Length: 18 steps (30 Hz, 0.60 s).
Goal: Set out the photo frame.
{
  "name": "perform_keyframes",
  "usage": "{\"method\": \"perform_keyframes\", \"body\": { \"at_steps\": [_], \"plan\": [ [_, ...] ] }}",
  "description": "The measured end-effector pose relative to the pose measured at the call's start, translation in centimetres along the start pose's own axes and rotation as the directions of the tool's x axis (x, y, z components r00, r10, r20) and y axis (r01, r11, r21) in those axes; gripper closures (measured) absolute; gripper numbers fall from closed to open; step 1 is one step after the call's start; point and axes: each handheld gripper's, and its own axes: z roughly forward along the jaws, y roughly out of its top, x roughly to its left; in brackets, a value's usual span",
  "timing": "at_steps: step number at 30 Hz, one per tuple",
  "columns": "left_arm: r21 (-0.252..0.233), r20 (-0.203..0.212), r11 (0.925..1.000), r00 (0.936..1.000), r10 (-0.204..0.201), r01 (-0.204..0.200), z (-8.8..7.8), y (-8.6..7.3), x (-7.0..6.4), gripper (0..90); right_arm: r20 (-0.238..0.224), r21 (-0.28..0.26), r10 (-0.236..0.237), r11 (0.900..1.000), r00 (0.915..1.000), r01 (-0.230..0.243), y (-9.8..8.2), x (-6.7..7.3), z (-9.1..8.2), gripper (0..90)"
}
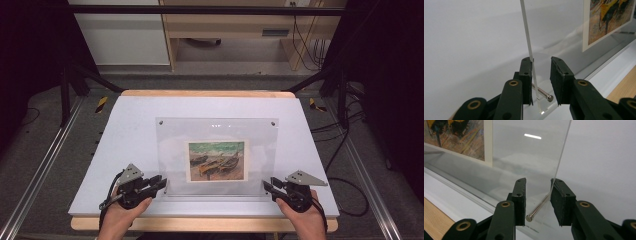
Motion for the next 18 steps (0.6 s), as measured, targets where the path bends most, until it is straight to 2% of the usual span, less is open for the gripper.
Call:
{"method": "perform_keyframes", "body": {
  "at_steps": [18],
  "plan": [
    [0.02,0.019,0.9997,0.9998,0.01,-0.01,-0.32,-0.46,-0.17,71.0,-0.012,0.006,-0.009,1.0,0.9999,0.01,-0.54,0.13,-0.28,66.3]
  ]
}}
